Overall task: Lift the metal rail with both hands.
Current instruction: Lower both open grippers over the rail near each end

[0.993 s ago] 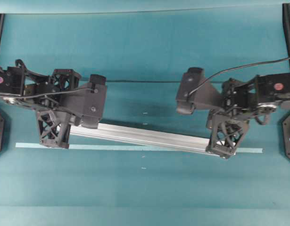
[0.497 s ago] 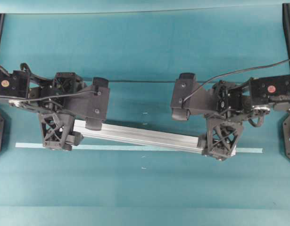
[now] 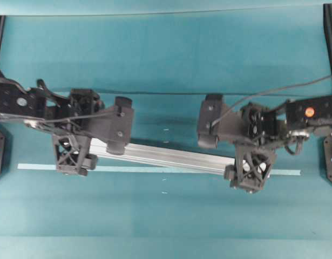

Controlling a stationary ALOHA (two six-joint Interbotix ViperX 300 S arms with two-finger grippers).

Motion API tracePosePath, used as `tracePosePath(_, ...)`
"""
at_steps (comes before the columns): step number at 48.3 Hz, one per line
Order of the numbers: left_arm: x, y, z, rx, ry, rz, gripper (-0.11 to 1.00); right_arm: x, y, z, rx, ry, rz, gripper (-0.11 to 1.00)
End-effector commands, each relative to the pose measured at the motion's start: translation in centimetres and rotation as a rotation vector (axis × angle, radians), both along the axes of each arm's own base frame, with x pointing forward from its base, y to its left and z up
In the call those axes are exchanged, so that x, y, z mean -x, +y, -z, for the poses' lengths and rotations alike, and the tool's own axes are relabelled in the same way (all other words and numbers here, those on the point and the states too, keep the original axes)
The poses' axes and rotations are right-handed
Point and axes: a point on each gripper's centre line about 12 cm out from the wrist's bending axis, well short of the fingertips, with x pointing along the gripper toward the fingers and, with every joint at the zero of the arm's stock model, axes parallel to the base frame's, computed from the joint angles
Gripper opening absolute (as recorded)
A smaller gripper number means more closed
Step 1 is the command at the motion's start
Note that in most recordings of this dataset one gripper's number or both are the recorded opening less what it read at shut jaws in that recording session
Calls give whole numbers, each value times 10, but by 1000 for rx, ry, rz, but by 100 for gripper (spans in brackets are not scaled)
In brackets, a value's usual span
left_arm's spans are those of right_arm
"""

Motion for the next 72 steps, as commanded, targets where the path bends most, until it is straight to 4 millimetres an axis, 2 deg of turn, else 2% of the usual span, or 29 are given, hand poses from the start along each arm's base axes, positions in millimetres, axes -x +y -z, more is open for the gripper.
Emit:
tracePosePath(1,-5,1,3,-2,-25,-2,96,0,2,8,-5,4,0,100)
tracePosePath(16,-10,1,32,-2,9,2,96,-2,4,33,1,20,-6,100)
tracePosePath(25,-12,11,46,-1,-9,-25,96,-3,4,42,2,-3,1,100)
tracePosePath(54,-16,19,75,-2,-9,-44,96,-1,-2,75,20,80,-1,100)
tracePosePath(65,-10,21,86,-1,6,-49,96,7,-8,92,31,112,9,100)
tracePosePath(72,-6,21,92,0,9,-51,96,9,-12,96,32,94,27,100)
